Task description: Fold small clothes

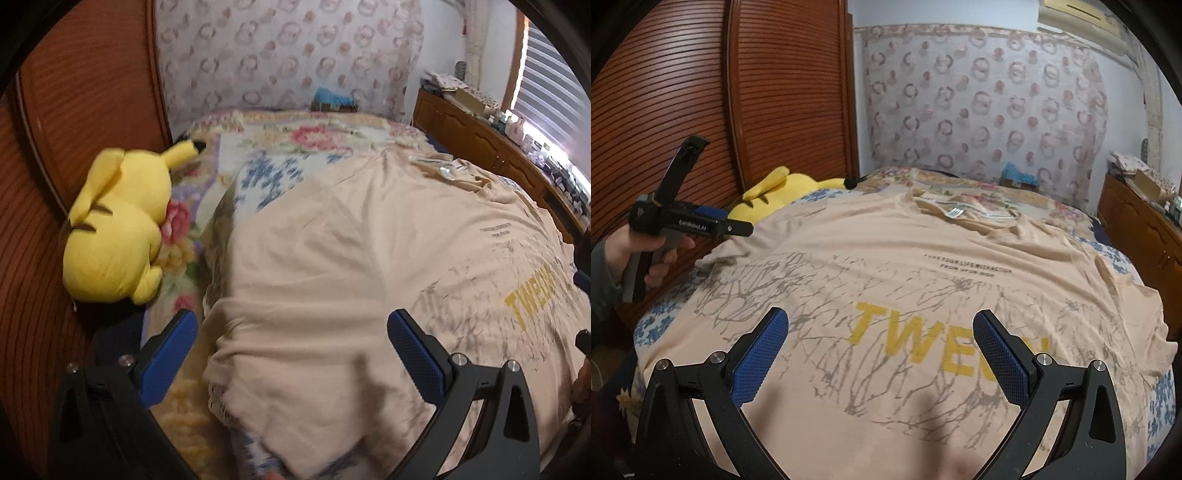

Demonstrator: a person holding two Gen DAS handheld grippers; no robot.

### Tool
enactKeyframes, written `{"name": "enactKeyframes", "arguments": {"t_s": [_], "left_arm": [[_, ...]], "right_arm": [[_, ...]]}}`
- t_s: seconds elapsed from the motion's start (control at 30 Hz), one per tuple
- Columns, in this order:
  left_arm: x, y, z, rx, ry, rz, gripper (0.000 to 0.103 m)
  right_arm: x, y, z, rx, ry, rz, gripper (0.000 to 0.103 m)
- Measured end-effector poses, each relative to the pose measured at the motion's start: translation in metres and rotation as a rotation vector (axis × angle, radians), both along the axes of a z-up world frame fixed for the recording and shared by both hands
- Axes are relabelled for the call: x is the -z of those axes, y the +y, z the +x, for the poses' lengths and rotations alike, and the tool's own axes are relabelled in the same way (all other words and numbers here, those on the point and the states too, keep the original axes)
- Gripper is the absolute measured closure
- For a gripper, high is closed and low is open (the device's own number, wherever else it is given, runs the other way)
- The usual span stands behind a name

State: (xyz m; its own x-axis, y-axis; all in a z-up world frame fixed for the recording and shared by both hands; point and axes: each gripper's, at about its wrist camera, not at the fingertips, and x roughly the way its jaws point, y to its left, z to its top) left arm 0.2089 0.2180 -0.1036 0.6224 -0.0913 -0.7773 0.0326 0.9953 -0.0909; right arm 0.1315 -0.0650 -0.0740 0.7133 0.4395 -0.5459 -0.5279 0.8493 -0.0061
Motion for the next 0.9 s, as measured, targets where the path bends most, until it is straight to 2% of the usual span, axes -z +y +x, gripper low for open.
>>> {"name": "enactKeyframes", "arguments": {"t_s": [0.23,0.3,0.43,0.5,0.53,0.57,0.63,0.67,0.77,0.8,0.9], "left_arm": [[0.017,0.04,-0.007,-0.031,0.07,-0.143,0.014],[0.025,0.045,-0.008,-0.035,0.098,-0.195,0.023],[0.036,0.046,-0.01,-0.03,0.142,-0.25,0.033],[0.034,0.045,-0.015,-0.013,0.136,-0.272,0.049],[0.032,0.044,-0.016,-0.01,0.132,-0.27,0.053],[0.029,0.041,-0.019,-0.003,0.129,-0.261,0.062],[0.023,0.035,-0.021,0.011,0.123,-0.195,0.067],[0.019,0.029,-0.023,0.025,0.116,-0.133,0.072],[0.01,0.023,-0.027,0.03,0.108,-0.012,0.095],[0.007,0.023,-0.026,0.034,0.105,0.004,0.099],[-0.009,0.013,-0.033,0.054,0.057,0.056,0.101]], "right_arm": [[0.007,0.021,0.009,-0.077,0.072,-0.044,0.001],[0.009,0.026,0.013,-0.093,0.087,-0.049,0.001],[0.014,0.031,0.015,-0.113,0.107,-0.055,0.001],[0.017,0.032,0.016,-0.117,0.109,-0.066,0.001],[0.019,0.032,0.016,-0.118,0.111,-0.071,0.001],[0.021,0.032,0.016,-0.119,0.113,-0.077,0.001],[0.024,0.034,0.018,-0.118,0.123,-0.086,0.001],[0.024,0.034,0.019,-0.119,0.125,-0.086,0.001],[0.025,0.033,0.018,-0.123,0.125,-0.087,0.001],[0.025,0.034,0.018,-0.121,0.126,-0.092,0.001],[0.026,0.035,0.017,-0.12,0.117,-0.1,0.001]]}}
